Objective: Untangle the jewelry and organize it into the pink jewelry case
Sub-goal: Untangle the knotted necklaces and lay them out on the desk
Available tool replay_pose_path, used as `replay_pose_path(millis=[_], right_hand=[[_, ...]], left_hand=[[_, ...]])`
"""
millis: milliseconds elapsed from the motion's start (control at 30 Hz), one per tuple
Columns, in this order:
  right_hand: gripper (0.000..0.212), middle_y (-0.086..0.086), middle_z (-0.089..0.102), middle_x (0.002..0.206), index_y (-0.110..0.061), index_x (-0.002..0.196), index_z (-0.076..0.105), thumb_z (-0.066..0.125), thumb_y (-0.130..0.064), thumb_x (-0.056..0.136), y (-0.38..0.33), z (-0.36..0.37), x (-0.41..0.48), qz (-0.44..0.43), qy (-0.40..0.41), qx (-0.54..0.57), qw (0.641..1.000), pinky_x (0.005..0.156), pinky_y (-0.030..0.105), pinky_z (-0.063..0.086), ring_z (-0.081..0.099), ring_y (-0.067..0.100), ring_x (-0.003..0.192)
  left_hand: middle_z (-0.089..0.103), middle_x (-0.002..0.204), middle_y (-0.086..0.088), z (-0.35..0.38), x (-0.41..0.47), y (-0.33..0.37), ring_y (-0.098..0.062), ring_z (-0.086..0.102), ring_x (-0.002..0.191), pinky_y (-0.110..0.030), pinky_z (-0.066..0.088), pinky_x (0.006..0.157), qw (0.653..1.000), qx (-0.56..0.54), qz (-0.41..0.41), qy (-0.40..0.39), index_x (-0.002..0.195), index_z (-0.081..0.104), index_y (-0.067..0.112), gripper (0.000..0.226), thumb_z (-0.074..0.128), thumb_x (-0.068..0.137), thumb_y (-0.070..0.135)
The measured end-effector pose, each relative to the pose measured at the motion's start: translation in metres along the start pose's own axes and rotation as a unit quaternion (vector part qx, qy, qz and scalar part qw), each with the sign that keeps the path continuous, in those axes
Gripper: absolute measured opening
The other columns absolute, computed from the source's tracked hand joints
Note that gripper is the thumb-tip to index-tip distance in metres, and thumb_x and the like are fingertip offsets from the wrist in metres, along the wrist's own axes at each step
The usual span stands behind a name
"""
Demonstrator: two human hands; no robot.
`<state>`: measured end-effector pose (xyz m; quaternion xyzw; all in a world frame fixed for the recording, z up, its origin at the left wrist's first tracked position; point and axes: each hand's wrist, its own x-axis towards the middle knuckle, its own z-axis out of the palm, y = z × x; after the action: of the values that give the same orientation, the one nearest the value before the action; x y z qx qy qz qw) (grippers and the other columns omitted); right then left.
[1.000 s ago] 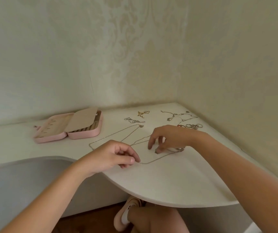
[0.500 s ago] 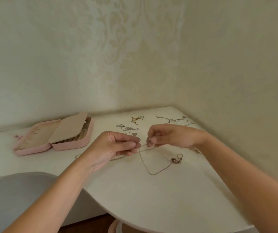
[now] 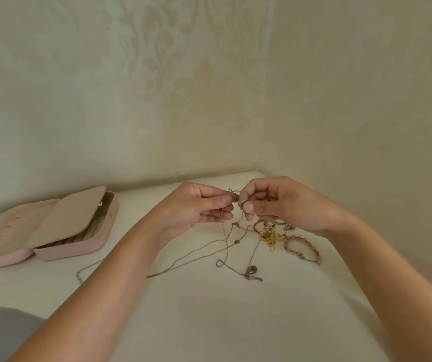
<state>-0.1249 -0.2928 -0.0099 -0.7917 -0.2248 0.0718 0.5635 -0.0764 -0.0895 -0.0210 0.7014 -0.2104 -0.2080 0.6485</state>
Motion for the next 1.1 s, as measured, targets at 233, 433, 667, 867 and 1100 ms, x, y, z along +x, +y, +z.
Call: replay_pose_path(millis=[233,433,667,867,1100], right_hand=[[0.010,0.012,0.073,0.082,-0.005,0.090,0.071,0.068,0.000,0.083,0.005,-0.005,0.000,-0.021,0.071,-0.062,0.995,0.049,0.013,0.037,0.051,0.003,0.053],[0.007,0.014,0.068,0.069,-0.014,0.080,0.077,0.076,-0.008,0.078,0.006,-0.005,-0.001,-0.027,0.125,-0.099,0.987,0.047,0.020,0.033,0.039,0.016,0.050],[0.006,-0.016,0.059,0.049,-0.010,0.083,0.072,0.072,-0.004,0.081,0.008,0.004,0.003,-0.026,0.142,-0.113,0.983,0.041,0.013,0.023,0.025,0.004,0.039],[0.012,-0.009,0.067,0.063,-0.007,0.082,0.067,0.074,0.000,0.076,0.011,0.008,0.006,-0.033,0.155,-0.083,0.984,0.042,0.011,0.026,0.031,0.004,0.042],[0.007,-0.019,0.046,0.040,-0.006,0.085,0.070,0.072,-0.003,0.080,0.010,0.008,0.006,-0.014,0.156,-0.139,0.978,0.042,0.011,0.023,0.025,0.004,0.037]], left_hand=[[0.069,0.074,-0.004,0.014,0.011,-0.023,-0.012,0.063,0.059,-0.022,0.053,0.059,0.999,-0.022,-0.040,-0.008,0.089,0.067,0.007,0.017,0.072,0.075,0.016],[0.071,0.076,-0.002,0.008,0.008,-0.028,-0.009,0.064,0.065,-0.019,0.052,0.061,0.999,-0.022,-0.022,-0.029,0.093,0.074,0.008,0.024,0.070,0.072,0.019],[0.069,0.072,-0.001,0.009,0.008,-0.029,-0.006,0.061,0.060,-0.017,0.050,0.059,0.997,-0.044,-0.020,-0.056,0.098,0.072,0.004,0.030,0.069,0.072,0.019],[0.070,0.075,-0.002,0.011,0.007,-0.030,-0.005,0.060,0.060,-0.017,0.050,0.059,0.997,-0.058,-0.020,-0.050,0.093,0.072,0.004,0.026,0.070,0.072,0.020],[0.069,0.074,-0.001,0.010,0.007,-0.031,-0.005,0.058,0.058,-0.016,0.050,0.058,0.997,-0.054,-0.031,-0.054,0.088,0.072,0.008,0.010,0.067,0.082,0.014]])
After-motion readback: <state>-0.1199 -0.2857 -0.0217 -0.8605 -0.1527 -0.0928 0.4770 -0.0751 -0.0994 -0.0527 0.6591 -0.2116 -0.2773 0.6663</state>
